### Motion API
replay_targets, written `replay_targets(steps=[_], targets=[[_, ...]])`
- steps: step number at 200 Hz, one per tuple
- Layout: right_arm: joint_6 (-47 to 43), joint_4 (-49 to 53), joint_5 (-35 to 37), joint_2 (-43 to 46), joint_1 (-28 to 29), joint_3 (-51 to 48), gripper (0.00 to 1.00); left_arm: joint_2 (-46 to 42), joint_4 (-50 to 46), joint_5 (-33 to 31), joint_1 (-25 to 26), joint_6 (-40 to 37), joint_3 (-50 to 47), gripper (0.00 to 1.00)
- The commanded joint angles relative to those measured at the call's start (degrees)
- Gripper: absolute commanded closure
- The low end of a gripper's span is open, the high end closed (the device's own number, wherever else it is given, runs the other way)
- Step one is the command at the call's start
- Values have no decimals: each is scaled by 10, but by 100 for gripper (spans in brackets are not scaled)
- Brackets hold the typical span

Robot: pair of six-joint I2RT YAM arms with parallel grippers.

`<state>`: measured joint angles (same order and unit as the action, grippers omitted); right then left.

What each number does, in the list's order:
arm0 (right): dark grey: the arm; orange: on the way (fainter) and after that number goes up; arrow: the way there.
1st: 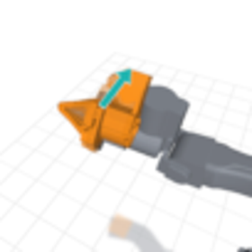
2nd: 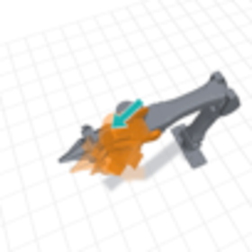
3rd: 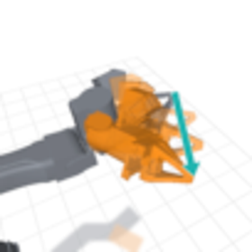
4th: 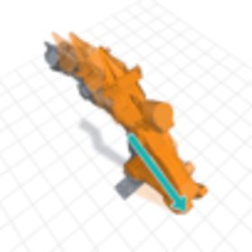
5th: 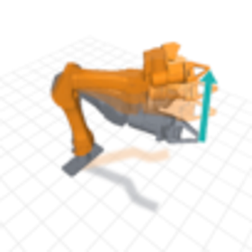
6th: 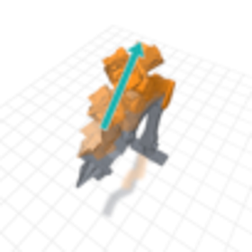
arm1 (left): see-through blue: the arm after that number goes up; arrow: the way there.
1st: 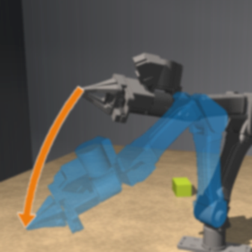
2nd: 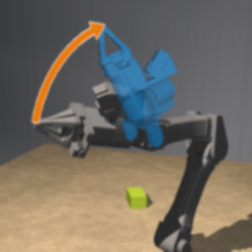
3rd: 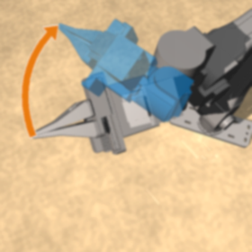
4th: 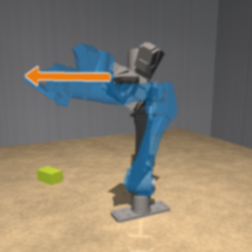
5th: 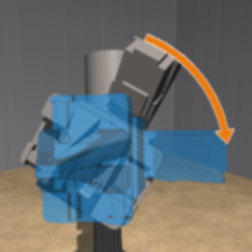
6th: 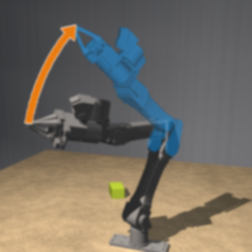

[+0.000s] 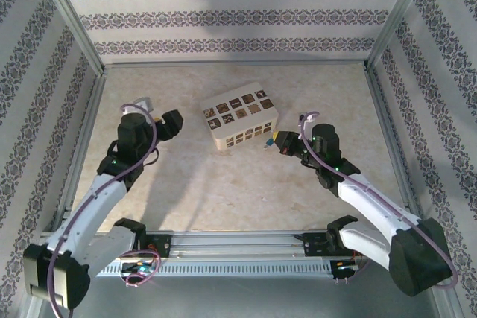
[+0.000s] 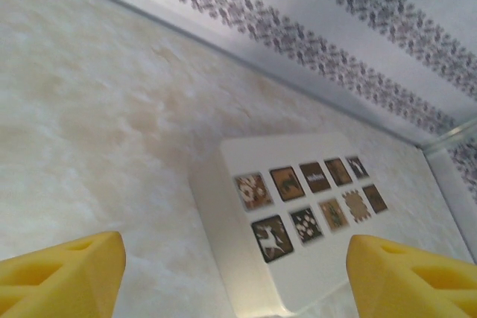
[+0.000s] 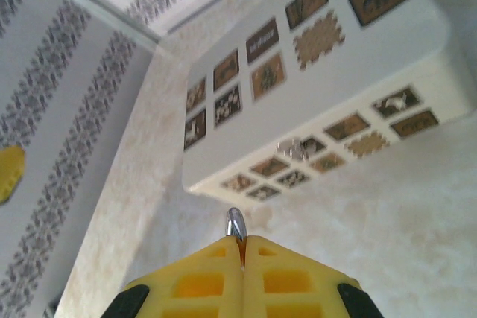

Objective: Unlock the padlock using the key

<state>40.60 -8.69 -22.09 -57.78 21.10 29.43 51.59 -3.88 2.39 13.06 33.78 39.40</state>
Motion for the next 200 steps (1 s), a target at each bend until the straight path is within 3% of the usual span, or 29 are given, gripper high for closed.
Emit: replay_targets(steps=[1,32,70,200], targets=[[-38,154,-56,14,0,26,100,-34,-24,-80,-10,-31,-23,21],[-53,236,-67,19,13,36,100,-59,-23,-103,-14,-35,-35,20],[-52,253,-78,-6,29,20,100,-53,-17,-101,-15,-38,-34,20],[-30,130,-94,-227,106,40,100,-53,-19,-92,-16,-27,-46,19]])
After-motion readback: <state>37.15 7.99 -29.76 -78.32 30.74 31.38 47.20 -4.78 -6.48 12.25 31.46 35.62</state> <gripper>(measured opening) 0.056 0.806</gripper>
